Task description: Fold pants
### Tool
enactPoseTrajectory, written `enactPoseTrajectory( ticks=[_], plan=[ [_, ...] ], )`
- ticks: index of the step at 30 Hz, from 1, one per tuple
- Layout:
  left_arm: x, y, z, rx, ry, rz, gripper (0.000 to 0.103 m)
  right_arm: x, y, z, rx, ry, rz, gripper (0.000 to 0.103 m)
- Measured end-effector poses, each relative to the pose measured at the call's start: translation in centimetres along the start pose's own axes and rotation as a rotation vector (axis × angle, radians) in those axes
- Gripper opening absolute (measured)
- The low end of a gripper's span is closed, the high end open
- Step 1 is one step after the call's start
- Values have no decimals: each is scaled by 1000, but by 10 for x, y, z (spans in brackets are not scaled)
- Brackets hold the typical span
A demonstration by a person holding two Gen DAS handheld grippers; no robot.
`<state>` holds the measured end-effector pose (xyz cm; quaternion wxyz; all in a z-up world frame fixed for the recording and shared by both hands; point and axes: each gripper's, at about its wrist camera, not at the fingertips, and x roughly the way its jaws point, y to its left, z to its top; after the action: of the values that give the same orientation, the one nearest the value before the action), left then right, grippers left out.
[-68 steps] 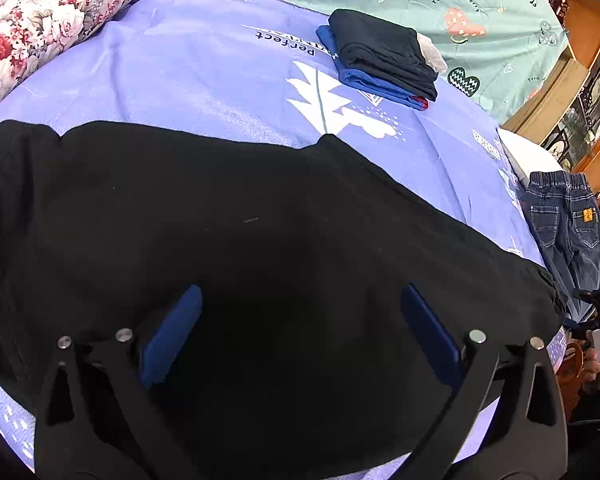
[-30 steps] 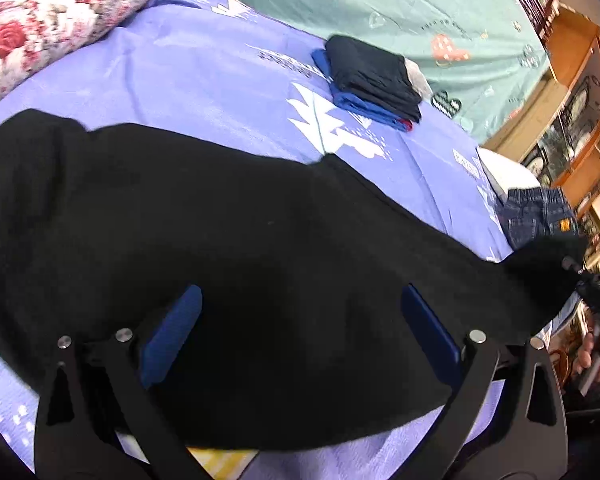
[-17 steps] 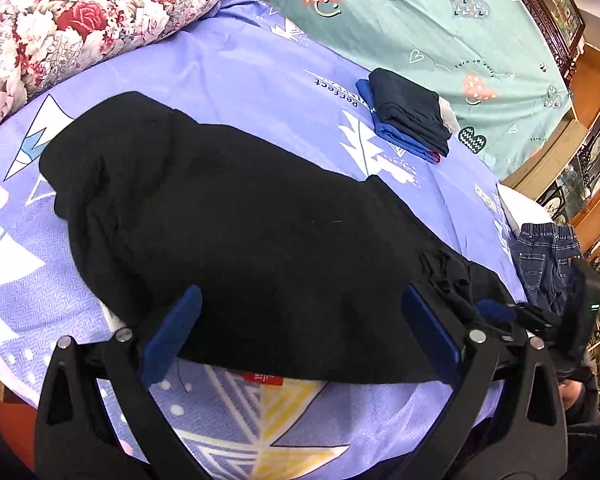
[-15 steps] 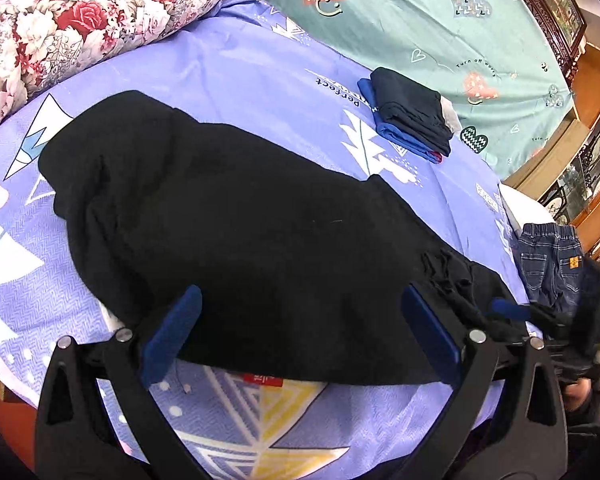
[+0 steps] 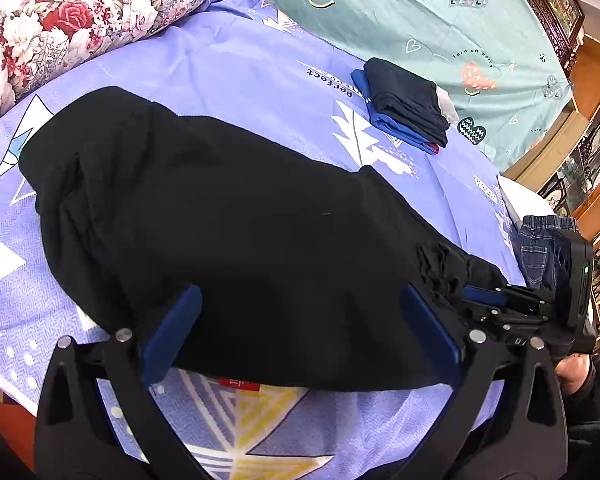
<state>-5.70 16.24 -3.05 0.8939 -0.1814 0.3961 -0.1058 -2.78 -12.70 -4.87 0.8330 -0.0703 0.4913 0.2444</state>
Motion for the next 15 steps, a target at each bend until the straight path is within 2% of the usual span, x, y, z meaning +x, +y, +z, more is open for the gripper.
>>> enactPoseTrajectory(
  ticks=[1, 3, 6, 10, 15],
  plan=[
    [0, 1, 0, -1, 0, -4, 101, -1, 3, 0, -22, -3, -20, 34],
    [1, 2, 1, -2, 0, -10, 101, -7, -2, -1, 11, -21, 6, 8],
    [3, 3, 1, -3, 0, -19, 101, -21, -20, -1, 83, -66, 70, 8],
    [4, 5, 2, -8, 3, -29, 101, -48, -32, -3, 126, -145, 97, 8],
    [2, 6, 3, -20, 6, -33, 101, -77, -23, 25, 105, -222, 138, 8]
  ],
)
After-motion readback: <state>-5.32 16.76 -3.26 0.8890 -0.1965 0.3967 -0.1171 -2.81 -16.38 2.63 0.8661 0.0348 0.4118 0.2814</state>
